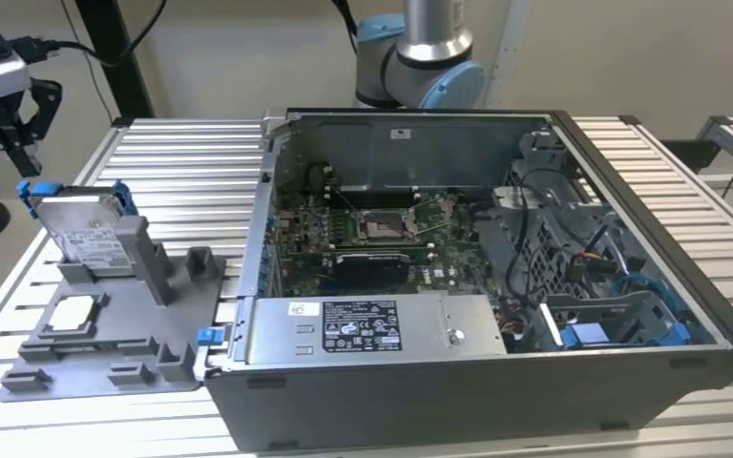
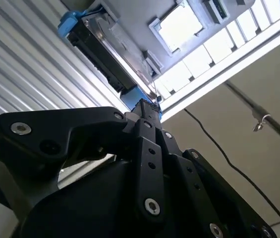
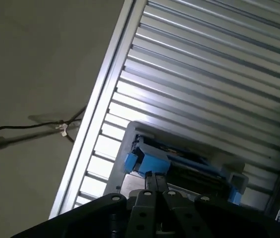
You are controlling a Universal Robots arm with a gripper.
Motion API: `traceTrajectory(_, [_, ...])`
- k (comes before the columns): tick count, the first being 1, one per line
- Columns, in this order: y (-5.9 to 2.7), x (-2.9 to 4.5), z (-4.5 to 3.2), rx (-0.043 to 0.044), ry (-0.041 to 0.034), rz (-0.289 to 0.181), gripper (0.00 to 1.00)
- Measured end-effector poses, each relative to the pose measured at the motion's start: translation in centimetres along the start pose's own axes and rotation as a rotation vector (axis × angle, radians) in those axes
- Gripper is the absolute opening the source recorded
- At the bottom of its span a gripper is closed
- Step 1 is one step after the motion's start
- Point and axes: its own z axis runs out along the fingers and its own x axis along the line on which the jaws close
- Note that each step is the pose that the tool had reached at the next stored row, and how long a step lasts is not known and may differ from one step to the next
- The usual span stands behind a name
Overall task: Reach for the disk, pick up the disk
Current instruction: 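Pick up the disk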
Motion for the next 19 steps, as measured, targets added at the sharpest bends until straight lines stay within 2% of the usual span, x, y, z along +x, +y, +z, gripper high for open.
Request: traceTrajectory(19, [0.01, 0.03, -0.01, 0.0057, 0.0132, -0.343, 0.00])
